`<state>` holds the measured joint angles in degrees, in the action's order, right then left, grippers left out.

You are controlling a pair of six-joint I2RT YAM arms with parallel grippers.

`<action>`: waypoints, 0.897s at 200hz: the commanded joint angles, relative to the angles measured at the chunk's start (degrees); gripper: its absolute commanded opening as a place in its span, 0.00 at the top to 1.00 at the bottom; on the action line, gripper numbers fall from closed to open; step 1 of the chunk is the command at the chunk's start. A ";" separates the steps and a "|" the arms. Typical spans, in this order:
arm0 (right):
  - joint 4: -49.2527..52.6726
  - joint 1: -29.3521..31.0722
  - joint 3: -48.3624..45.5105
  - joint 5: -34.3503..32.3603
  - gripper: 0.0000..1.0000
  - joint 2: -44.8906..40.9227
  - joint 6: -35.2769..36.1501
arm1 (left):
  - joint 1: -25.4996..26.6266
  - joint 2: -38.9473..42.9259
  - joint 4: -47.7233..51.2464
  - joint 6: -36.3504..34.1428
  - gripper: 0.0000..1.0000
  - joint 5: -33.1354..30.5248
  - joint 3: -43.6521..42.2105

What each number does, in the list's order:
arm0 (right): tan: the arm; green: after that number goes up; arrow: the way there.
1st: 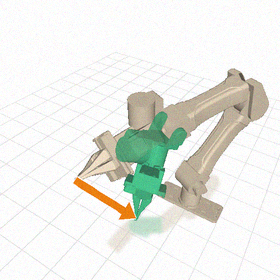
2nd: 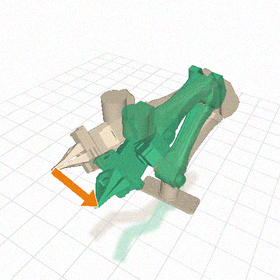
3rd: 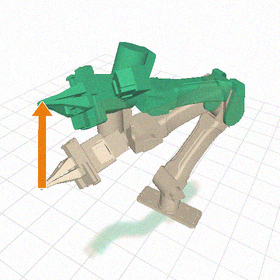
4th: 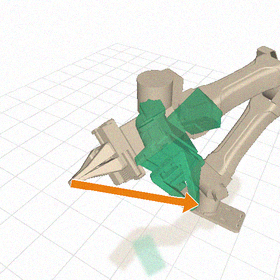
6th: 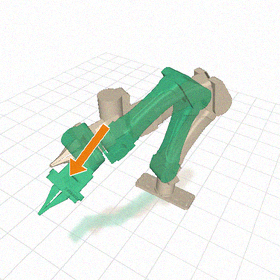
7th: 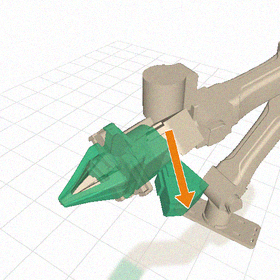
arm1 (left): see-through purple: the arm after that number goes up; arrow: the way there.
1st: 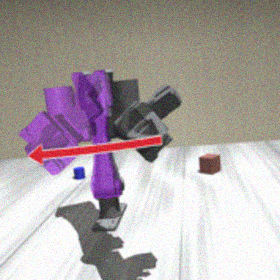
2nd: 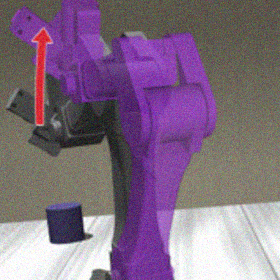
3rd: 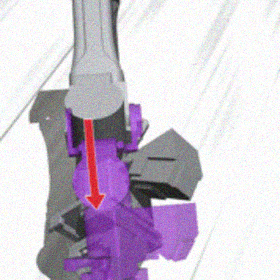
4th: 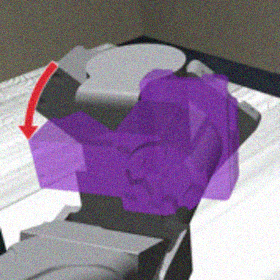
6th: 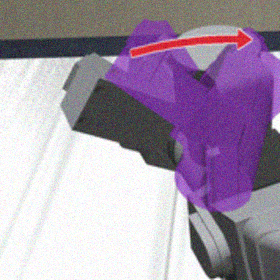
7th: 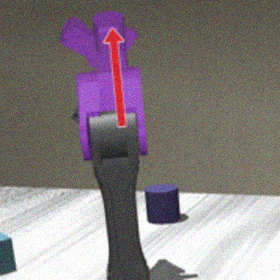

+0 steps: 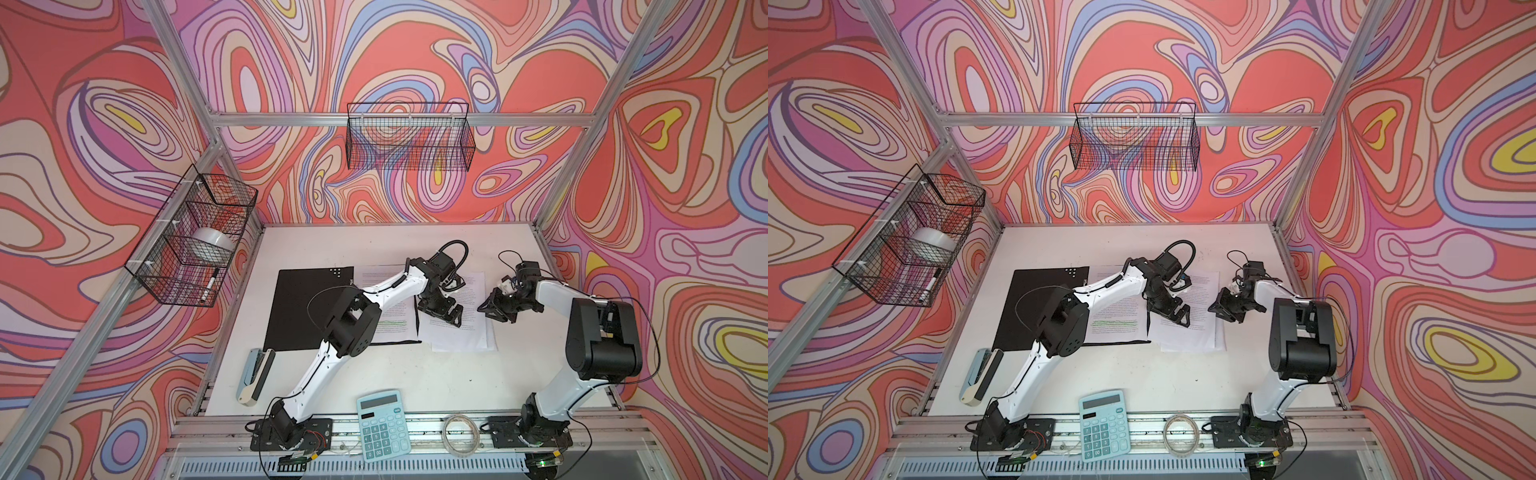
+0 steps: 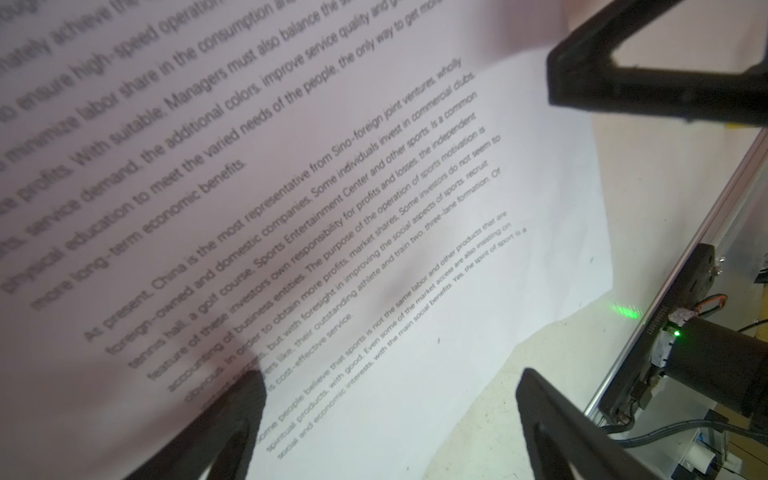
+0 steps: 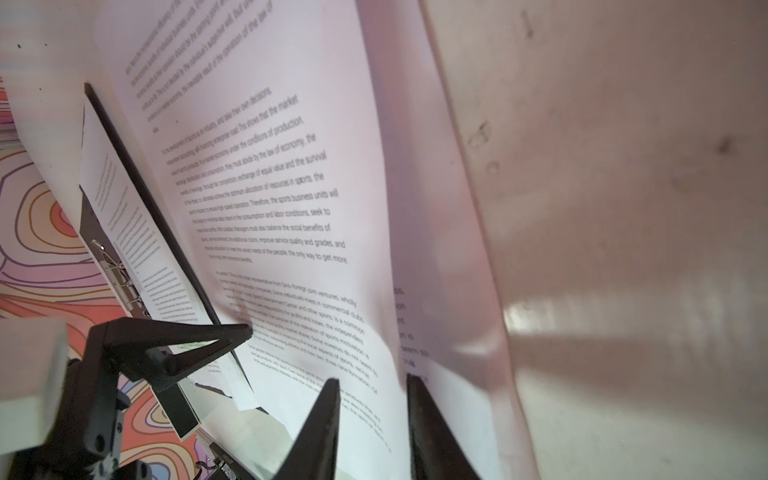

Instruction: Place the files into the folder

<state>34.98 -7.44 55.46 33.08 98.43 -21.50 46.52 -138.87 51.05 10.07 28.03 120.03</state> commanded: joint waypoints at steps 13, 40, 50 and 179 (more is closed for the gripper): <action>-0.50 -0.29 -1.41 -0.32 0.72 0.26 -0.04 | 0.50 -1.54 1.53 -1.01 0.05 -0.01 1.43; -0.78 -0.29 -1.62 -0.92 0.73 0.27 0.63 | 0.50 -2.16 1.99 -1.01 0.05 0.70 2.54; -1.47 -0.29 -1.92 0.24 0.74 0.10 0.38 | 0.49 -2.20 2.04 -1.01 0.05 0.87 2.84; -4.23 -0.47 -3.78 1.37 0.87 1.19 -0.04 | 0.46 -1.68 2.26 -1.34 0.04 2.46 2.82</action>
<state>31.59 -7.49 52.53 35.99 98.72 -21.74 46.52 -139.79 51.22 10.00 29.65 121.40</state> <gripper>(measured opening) 0.157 0.956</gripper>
